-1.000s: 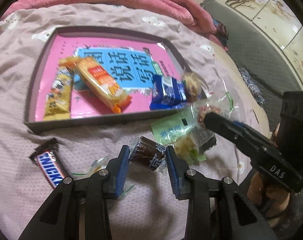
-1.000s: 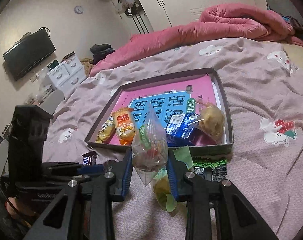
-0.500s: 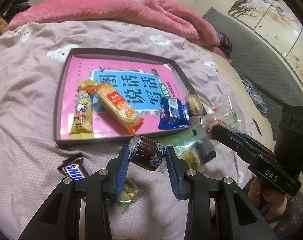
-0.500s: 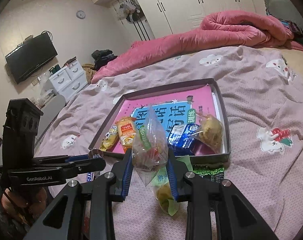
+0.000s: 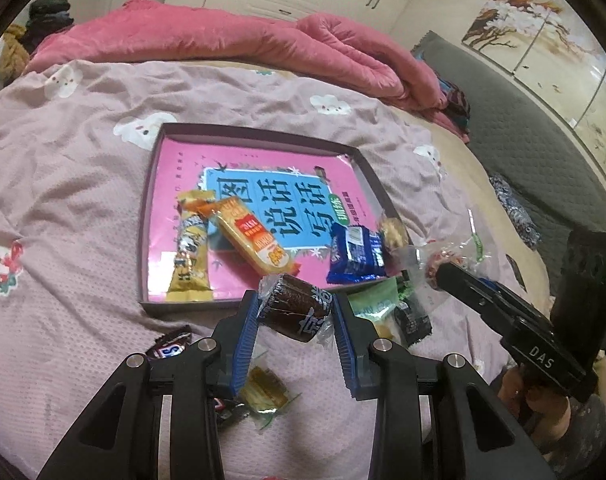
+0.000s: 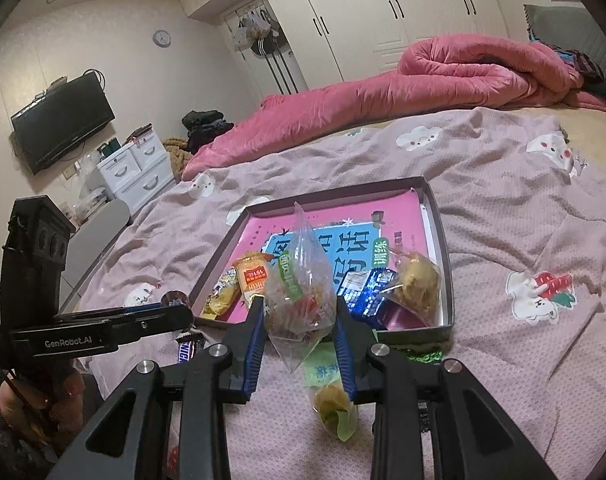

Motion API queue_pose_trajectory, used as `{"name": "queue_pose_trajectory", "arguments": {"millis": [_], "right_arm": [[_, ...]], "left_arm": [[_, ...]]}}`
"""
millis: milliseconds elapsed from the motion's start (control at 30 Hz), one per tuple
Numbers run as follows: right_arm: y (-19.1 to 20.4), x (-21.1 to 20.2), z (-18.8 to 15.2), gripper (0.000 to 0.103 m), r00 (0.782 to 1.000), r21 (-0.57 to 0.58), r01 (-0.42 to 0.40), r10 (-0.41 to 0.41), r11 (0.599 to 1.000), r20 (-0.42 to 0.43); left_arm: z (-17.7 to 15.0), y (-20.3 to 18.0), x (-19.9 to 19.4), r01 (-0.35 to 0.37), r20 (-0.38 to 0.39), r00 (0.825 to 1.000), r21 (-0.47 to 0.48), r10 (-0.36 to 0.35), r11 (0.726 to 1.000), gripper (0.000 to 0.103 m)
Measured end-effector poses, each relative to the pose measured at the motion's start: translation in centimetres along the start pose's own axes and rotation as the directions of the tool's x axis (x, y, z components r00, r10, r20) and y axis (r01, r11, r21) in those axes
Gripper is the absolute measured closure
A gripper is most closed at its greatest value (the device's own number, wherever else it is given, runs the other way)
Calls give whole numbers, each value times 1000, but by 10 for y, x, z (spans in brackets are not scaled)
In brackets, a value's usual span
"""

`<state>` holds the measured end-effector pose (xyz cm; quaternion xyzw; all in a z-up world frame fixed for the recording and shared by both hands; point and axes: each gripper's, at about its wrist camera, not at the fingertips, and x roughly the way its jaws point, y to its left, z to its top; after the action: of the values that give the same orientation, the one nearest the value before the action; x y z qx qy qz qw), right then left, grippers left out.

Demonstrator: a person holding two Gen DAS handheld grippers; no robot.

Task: Organize snacks
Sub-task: 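Carry the dark brown packet and clear candy bag over the tray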

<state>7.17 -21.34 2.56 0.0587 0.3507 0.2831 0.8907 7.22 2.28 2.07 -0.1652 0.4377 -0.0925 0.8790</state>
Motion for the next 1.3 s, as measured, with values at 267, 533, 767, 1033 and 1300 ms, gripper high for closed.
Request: {"name": "queue_pose_trajectory", "arguments": {"millis": [267,533,767,1033,1300], "right_arm": [[2,0,8,71,1000,4,6,-7,1000,20],[5,4,14,71,1000,11,9,-9,1000,29],[8,9,21,71,999,16,0,-1,1000,36],[8,15,24,71,999,30,1,-2,1000,34],[4,22,24,71,1000,50,8,-9,999,25]], "left_arm": [[8,3,-4,-30,36,999,-2,30,1000,65],[12,7,-1,-61,48,997,-4,61,998,65],[13,13,3,-67,50,996,-15,68,998,65],[14,21,15,-69,35,997,-31,70,997,65],[12,26,28,-79,16,997,-36,80,996,65]]}}
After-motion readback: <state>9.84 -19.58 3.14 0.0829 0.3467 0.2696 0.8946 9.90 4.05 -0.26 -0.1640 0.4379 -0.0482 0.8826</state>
